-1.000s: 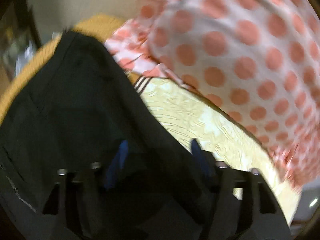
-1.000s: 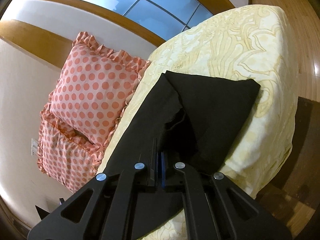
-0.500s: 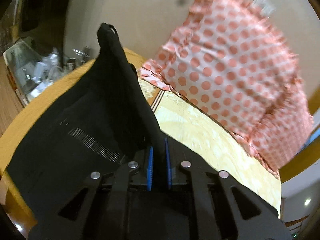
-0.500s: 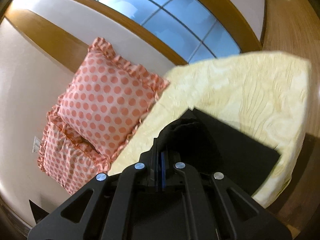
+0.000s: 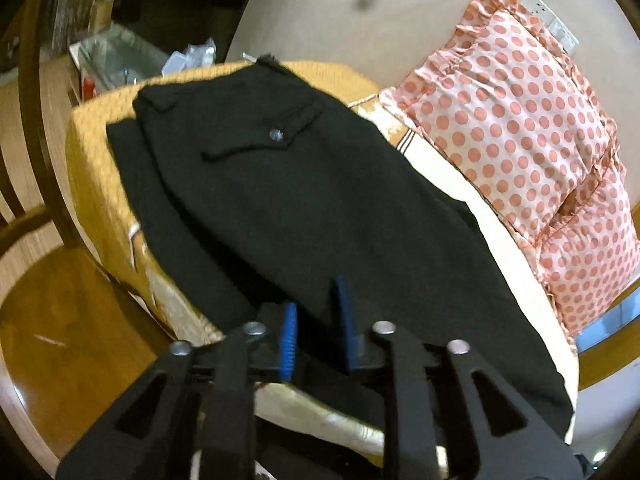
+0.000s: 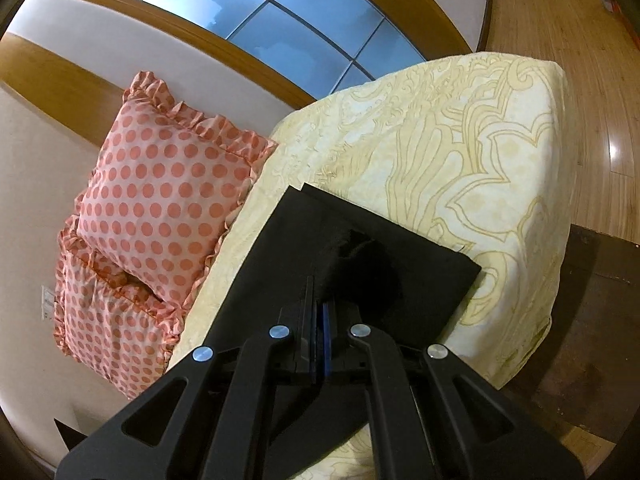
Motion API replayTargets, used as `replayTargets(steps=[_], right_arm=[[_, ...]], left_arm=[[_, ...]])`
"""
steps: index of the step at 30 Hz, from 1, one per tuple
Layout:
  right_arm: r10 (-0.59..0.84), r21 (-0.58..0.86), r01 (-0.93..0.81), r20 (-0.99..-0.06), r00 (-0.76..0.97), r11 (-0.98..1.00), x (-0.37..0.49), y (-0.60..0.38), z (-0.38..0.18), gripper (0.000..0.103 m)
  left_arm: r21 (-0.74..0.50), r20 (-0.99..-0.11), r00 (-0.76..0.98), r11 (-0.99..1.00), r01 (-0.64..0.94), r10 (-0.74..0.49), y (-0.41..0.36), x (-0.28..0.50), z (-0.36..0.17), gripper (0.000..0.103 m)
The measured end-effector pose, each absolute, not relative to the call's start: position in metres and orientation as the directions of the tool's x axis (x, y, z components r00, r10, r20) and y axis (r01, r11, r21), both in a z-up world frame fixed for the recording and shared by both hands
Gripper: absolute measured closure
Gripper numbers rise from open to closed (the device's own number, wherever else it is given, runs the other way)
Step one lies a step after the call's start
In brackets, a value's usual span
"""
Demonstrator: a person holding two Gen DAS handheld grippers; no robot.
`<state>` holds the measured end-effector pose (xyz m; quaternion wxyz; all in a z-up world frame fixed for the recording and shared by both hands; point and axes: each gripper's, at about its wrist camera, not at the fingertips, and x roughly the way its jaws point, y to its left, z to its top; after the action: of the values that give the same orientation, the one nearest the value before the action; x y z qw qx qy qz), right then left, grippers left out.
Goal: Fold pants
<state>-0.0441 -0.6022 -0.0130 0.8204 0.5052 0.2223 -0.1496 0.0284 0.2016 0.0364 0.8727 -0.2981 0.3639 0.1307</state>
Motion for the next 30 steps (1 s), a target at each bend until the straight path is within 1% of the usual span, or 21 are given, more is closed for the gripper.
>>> replayTargets(steps=[1, 3, 4, 5, 7, 9, 12, 14, 16, 18, 20, 22, 26, 30], right_arm=[[-0.006, 0.755, 0.484, -0.537, 0.844, 0.442, -0.039, -0.605, -0.015, 0.101], [0.019, 0.756, 0.491, -0.553, 0.833, 0.433, -0.030, -0.608, -0.014, 0.101], [0.023, 0.762, 0.477, -0.540, 0.841, 0.438, -0.028, -0.609, -0.009, 0.101], [0.017, 0.766, 0.441, -0.507, 0.862, 0.468, -0.027, -0.608, 0.003, 0.101], [-0.008, 0.743, 0.411, -0.480, 0.877, 0.528, -0.026, -0.601, 0.019, 0.101], [-0.020, 0.716, 0.426, -0.500, 0.866, 0.553, -0.023, -0.599, 0.021, 0.101], [0.011, 0.730, 0.446, -0.527, 0.850, 0.518, -0.017, -0.605, 0.010, 0.101], [0.006, 0.750, 0.414, -0.486, 0.874, 0.516, -0.026, -0.607, 0.015, 0.101], [-0.027, 0.734, 0.417, -0.479, 0.878, 0.536, -0.036, -0.606, 0.020, 0.101], [-0.035, 0.712, 0.462, -0.525, 0.850, 0.529, -0.042, -0.608, 0.009, 0.101], [-0.007, 0.718, 0.506, -0.573, 0.820, 0.477, -0.044, -0.613, -0.014, 0.101], [0.001, 0.739, 0.505, -0.565, 0.825, 0.445, -0.049, -0.614, -0.024, 0.101], [-0.025, 0.703, 0.511, -0.576, 0.817, 0.495, -0.048, -0.608, -0.016, 0.101], [-0.016, 0.715, 0.511, -0.574, 0.818, 0.477, -0.052, -0.610, -0.024, 0.101]], left_arm=[[-0.432, -0.709, 0.705, 0.787, -0.440, 0.005, 0.203, 0.031, 0.037, 0.074], [-0.451, -0.706, 0.708, 0.779, -0.435, -0.013, 0.205, 0.037, 0.038, 0.076], [-0.453, -0.706, 0.708, 0.778, -0.435, -0.015, 0.205, 0.040, 0.039, 0.077], [-0.455, -0.703, 0.711, 0.775, -0.438, -0.010, 0.208, 0.041, 0.041, 0.079], [-0.464, -0.695, 0.719, 0.766, -0.445, -0.003, 0.212, 0.039, 0.043, 0.080], [-0.478, -0.687, 0.726, 0.752, -0.454, 0.001, 0.219, 0.035, 0.044, 0.080], [-0.475, -0.694, 0.720, 0.748, -0.463, 0.005, 0.224, 0.032, 0.042, 0.091], [-0.482, -0.686, 0.728, 0.751, -0.452, -0.001, 0.223, 0.025, 0.044, 0.095], [-0.474, -0.673, 0.739, 0.767, -0.433, 0.001, 0.219, 0.013, 0.047, 0.095], [-0.459, -0.677, 0.736, 0.775, -0.434, 0.011, 0.217, 0.005, 0.044, 0.095], [-0.448, -0.699, 0.715, 0.773, -0.448, 0.009, 0.219, 0.003, 0.032, 0.095], [-0.454, -0.699, 0.715, 0.767, -0.454, 0.009, 0.219, 0.003, 0.026, 0.095], [-0.444, -0.693, 0.721, 0.781, -0.439, 0.011, 0.219, 0.006, 0.034, 0.094], [-0.448, -0.707, 0.707, 0.775, -0.445, -0.003, 0.224, 0.011, 0.028, 0.092]])
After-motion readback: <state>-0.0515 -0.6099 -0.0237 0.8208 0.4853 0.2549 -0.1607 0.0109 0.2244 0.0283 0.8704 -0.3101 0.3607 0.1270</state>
